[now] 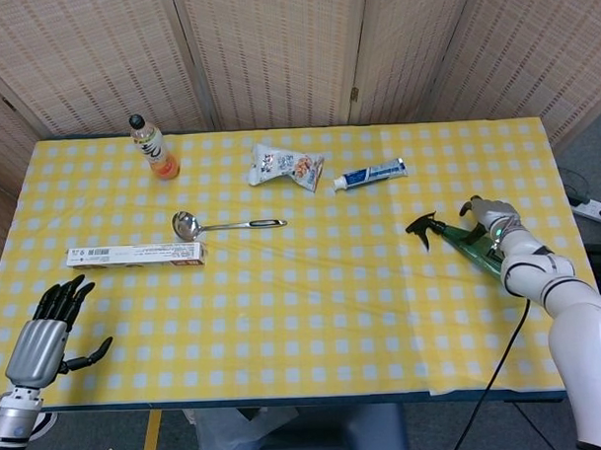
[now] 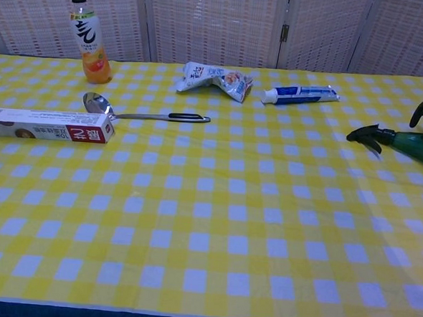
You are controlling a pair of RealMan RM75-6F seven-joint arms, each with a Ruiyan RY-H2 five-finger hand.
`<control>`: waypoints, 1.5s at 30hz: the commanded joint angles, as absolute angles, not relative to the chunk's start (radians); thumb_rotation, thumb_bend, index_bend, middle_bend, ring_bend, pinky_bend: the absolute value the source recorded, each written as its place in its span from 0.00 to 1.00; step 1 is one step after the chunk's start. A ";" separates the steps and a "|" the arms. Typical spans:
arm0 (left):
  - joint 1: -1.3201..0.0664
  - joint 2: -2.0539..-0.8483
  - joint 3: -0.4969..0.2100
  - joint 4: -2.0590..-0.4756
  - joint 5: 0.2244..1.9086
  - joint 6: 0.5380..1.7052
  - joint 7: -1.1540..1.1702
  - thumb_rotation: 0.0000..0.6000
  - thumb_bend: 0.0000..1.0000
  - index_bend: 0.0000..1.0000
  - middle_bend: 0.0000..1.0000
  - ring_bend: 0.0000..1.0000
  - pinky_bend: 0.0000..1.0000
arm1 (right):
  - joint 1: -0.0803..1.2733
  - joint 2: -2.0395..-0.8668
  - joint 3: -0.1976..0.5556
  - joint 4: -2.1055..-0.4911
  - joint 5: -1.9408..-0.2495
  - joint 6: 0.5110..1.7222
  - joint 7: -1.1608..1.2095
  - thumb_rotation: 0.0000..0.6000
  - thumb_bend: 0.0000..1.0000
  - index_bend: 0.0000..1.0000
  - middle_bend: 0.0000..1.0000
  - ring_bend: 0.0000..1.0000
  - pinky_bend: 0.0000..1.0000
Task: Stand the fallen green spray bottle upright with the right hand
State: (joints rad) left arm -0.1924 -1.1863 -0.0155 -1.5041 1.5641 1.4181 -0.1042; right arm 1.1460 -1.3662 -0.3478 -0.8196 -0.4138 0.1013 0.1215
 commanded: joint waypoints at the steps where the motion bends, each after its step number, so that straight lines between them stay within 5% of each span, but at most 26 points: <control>1: -0.191 -1.184 -0.015 -1.506 1.567 1.422 -0.108 0.41 0.33 0.00 0.00 0.00 0.00 | 1.158 -1.364 -0.357 -0.837 -0.431 0.113 0.136 0.88 0.38 0.23 0.03 0.08 0.00; 14: -0.184 -1.174 -0.014 -1.506 1.575 1.443 -0.130 0.41 0.33 0.00 0.00 0.00 0.00 | 1.212 -1.402 -0.480 -0.846 -0.440 0.098 0.194 0.87 0.38 0.24 0.03 0.10 0.00; 31: -0.180 -1.169 -0.013 -1.508 1.580 1.453 -0.139 0.41 0.33 0.00 0.00 0.00 0.00 | 1.222 -1.451 -0.524 -0.809 -0.454 0.136 0.264 0.95 0.38 0.59 0.22 0.25 0.00; 40: -0.175 -1.168 -0.012 -1.512 1.585 1.464 -0.132 0.41 0.33 0.00 0.00 0.00 0.00 | 1.195 -1.365 -0.407 -0.930 -0.470 0.324 0.274 1.00 0.38 0.67 0.28 0.30 0.01; 45: -0.173 -1.169 -0.009 -1.518 1.593 1.469 -0.119 0.41 0.33 0.00 0.00 0.00 0.00 | 1.151 -1.268 -0.303 -1.091 -0.512 0.532 0.261 1.00 0.38 0.67 0.30 0.31 0.04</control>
State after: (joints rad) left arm -0.1735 -1.1691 -0.0095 -1.5175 1.5925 1.4688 -0.1195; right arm 1.1845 -1.3314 -0.3739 -0.9961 -0.4812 0.4129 0.2681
